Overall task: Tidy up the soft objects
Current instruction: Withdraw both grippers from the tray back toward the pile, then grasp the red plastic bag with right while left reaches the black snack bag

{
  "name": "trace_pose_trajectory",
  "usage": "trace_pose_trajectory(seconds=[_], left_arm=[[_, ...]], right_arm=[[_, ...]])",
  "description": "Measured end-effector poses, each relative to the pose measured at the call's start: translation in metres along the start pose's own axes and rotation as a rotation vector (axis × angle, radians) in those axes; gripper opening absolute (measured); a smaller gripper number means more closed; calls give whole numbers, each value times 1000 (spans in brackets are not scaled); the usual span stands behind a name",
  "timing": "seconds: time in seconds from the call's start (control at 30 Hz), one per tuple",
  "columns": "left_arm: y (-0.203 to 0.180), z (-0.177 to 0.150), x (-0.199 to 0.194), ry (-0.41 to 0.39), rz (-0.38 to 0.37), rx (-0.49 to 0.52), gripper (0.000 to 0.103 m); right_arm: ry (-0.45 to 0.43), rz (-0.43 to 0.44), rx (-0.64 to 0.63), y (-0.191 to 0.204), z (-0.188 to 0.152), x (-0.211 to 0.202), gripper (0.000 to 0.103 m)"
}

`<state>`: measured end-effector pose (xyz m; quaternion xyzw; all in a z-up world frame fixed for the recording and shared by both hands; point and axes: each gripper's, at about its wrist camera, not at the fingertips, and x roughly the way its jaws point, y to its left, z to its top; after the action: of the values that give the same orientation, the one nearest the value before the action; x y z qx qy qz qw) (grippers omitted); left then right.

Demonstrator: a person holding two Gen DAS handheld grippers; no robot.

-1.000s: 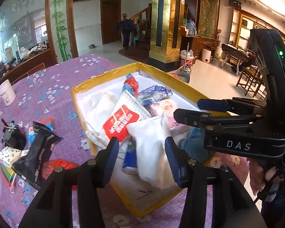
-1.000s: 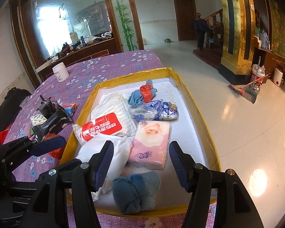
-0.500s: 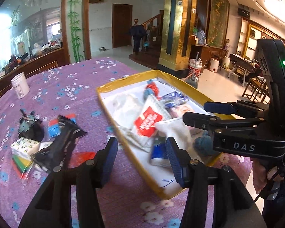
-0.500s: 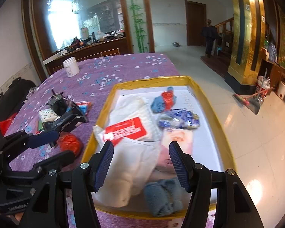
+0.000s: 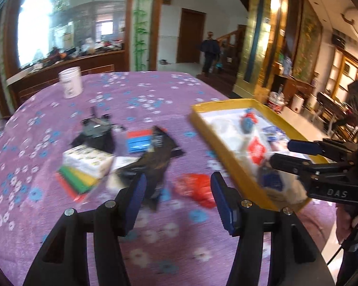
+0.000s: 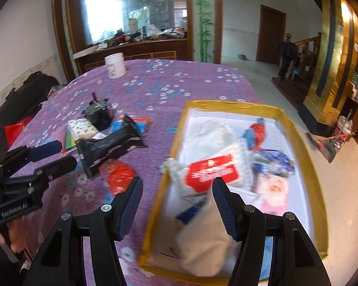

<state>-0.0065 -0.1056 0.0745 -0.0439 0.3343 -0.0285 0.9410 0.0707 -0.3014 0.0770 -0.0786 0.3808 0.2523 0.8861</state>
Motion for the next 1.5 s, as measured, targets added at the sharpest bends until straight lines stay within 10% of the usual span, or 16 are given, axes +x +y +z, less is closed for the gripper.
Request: trace_pose_trajectory(seconds=[0.27,0.83,0.9,1.27,1.5], left_arm=[[73,-14,-3,11,114,-179,61],[102,-25,5,27,108,-253,61],[100,-24,4,29,109,-243,61],[52,8,1,40,81,-71,78],[4,31,66,173,103,136,80]], right_arm=[[136,211,61,29,12,39,65],[277,75,-94,79,12,106,59],[274,73,-97,79,10,107,38],[73,149,11,52,15,56,38],[-1,172,121,14,12,27,39]])
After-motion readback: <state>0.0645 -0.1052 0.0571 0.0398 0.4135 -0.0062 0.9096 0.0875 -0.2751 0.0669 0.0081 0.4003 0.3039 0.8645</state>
